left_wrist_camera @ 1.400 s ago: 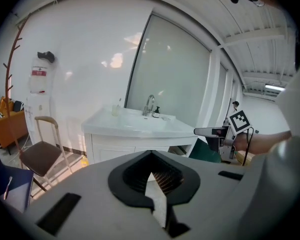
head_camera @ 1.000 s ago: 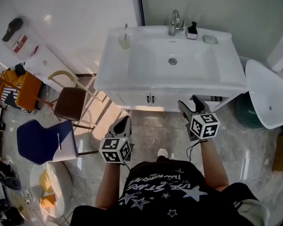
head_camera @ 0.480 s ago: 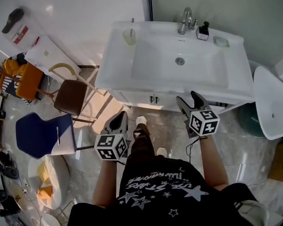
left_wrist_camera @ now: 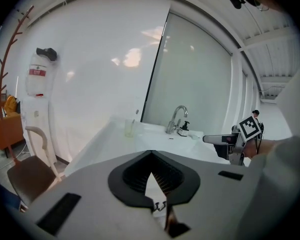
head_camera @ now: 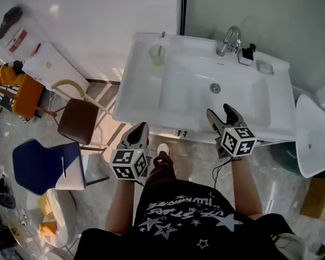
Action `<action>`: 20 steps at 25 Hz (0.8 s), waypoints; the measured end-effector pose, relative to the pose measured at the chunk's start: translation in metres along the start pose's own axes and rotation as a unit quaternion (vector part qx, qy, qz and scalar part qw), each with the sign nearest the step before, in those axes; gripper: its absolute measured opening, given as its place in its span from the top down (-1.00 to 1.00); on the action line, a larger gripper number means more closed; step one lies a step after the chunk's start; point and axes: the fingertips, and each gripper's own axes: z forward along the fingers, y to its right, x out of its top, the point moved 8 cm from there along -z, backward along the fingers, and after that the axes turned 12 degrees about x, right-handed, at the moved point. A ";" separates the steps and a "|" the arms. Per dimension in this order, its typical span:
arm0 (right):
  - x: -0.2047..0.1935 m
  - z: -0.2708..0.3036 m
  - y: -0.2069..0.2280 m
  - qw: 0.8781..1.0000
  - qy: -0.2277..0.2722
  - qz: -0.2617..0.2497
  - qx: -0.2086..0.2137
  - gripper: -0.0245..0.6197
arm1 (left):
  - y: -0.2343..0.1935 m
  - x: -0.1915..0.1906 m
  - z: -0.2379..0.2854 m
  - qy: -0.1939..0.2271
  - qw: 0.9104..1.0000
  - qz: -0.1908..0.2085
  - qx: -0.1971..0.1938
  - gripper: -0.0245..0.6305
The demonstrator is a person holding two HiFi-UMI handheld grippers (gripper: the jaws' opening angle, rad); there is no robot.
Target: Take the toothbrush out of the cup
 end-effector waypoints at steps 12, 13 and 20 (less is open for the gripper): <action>0.072 0.153 0.016 0.999 -0.009 0.006 0.031 -0.03 | -0.075 0.070 0.114 0.003 1.000 -0.005 -0.003 0.88; 0.076 0.165 0.016 0.999 -0.011 0.007 0.035 -0.03 | -0.080 0.074 0.121 0.004 1.000 -0.007 -0.004 0.88; 0.113 0.249 0.015 0.997 -0.021 0.002 0.076 -0.03 | -0.115 0.107 0.170 0.012 1.000 -0.008 -0.018 0.88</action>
